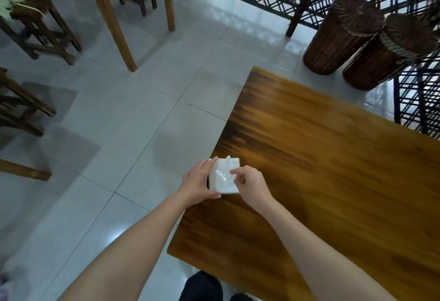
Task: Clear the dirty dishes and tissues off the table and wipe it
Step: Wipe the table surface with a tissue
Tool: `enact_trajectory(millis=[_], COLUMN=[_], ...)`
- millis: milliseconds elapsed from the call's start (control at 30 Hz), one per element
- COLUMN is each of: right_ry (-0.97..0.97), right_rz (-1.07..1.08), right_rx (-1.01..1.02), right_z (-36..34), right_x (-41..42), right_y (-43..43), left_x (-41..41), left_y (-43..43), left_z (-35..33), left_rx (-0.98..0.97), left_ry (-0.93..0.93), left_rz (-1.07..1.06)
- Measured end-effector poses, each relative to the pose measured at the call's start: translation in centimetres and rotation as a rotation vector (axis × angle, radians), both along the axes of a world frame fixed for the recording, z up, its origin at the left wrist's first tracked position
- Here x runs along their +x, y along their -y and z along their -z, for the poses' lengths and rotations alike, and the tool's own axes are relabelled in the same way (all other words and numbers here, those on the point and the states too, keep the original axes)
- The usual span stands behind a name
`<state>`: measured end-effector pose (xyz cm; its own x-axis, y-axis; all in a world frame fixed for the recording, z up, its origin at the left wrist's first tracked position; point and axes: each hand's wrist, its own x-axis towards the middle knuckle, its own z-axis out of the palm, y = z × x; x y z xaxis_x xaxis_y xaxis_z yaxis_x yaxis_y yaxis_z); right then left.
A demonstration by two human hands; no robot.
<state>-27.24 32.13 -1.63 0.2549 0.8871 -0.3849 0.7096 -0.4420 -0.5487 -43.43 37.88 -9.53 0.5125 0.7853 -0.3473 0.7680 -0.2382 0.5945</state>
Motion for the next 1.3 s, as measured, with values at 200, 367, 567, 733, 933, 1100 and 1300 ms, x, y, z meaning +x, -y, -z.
enact_trajectory(millis=[200,367,567,733,933,1100,1300], right_ry=[0.009,0.007,0.017,0.035,0.036,0.049,0.047], right_rz=[0.030,0.063,0.110,0.185,0.290,0.358,0.452], right_rx=[0.060,0.142,0.244,0.313,0.337,0.297,0.221], right_z=[-1.1,-2.8,-5.5,-7.0,-6.6,-5.0,-3.5], right_x=[0.7,1.9,3.5,5.6,8.1,10.2,13.3], right_y=[0.0,0.8,2.0,3.8,7.1,10.5,15.7], left_x=[0.2,0.3,0.6,0.8,2.6,3.8,6.5], left_y=[-0.4,-0.3,-0.4,-0.1,0.9,3.3,7.2], left_z=[0.4,0.3,-0.4,-1.1,-2.5,-3.4,-4.8], left_rx=[0.018,0.040,0.025,0.023,0.139,0.148,0.144], left_ry=[0.012,-0.023,-0.048,-0.095,-0.180,-0.129,-0.117], left_rz=[-0.022,-0.004,-0.007,-0.009,0.036,0.070,0.082])
